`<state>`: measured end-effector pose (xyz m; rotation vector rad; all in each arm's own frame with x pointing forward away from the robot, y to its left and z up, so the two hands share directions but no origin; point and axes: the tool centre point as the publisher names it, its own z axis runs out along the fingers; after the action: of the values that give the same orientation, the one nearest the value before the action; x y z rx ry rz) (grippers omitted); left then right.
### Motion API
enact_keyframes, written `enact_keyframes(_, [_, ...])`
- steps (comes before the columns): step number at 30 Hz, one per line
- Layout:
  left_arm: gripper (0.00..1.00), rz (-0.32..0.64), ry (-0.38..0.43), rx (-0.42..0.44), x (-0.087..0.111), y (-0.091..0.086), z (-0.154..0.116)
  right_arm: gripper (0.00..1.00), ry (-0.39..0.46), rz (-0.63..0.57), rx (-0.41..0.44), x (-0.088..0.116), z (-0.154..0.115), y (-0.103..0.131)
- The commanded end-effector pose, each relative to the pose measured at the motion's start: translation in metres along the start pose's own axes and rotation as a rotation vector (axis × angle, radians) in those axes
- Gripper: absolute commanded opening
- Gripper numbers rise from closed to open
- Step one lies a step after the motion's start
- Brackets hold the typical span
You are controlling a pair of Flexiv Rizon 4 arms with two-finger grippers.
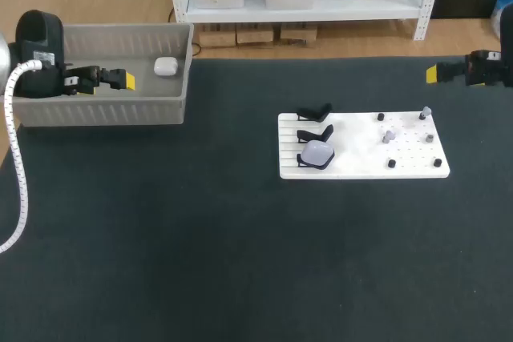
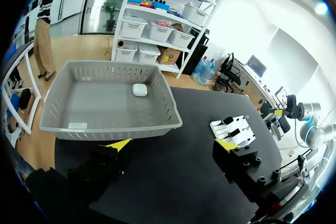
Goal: Pick up each earbud case from the left stands, insert the matching earbuds, close the lid, and place the case in the box.
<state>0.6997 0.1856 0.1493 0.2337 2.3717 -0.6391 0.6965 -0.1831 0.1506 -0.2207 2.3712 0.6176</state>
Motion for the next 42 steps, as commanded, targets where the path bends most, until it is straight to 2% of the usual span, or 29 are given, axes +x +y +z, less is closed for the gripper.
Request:
enact_keyframes(1, [1.0,-0.002,0.005,-0.007,-0.001,-0.002,0.0,1.0,0.0,-0.001,-0.004,0.0,0.001,-0.001])
enact_keyframes(15, [1.0,-0.002,0.005,-0.007,-0.001,-0.002,0.0,1.0,0.0,-0.001,-0.004,0.0,0.001,-0.001])
enact_keyframes(20, [1.0,0.06,-0.001,0.089,-0.005,-0.007,0.005,1.0,0.0,-0.001,-0.004,0.0,0.001,-0.001])
enact_keyframes(24, [1.0,0.161,-0.011,0.195,-0.009,-0.016,0.009,1.0,0.0,-0.001,-0.004,0.0,0.001,-0.001])
enact_keyframes(35, [1.0,0.532,-0.036,0.514,-0.033,-0.05,0.018,1.0,0.0,-0.001,-0.004,0.0,0.001,-0.001])
enact_keyframes(39, [1.0,0.651,-0.008,0.582,-0.034,-0.066,0.023,1.0,0.0,-0.001,-0.004,0.0,0.001,-0.001])
enact_keyframes(42, [1.0,0.746,0.014,0.622,-0.027,-0.082,0.027,1.0,0.0,-0.001,-0.004,0.0,0.001,-0.001])
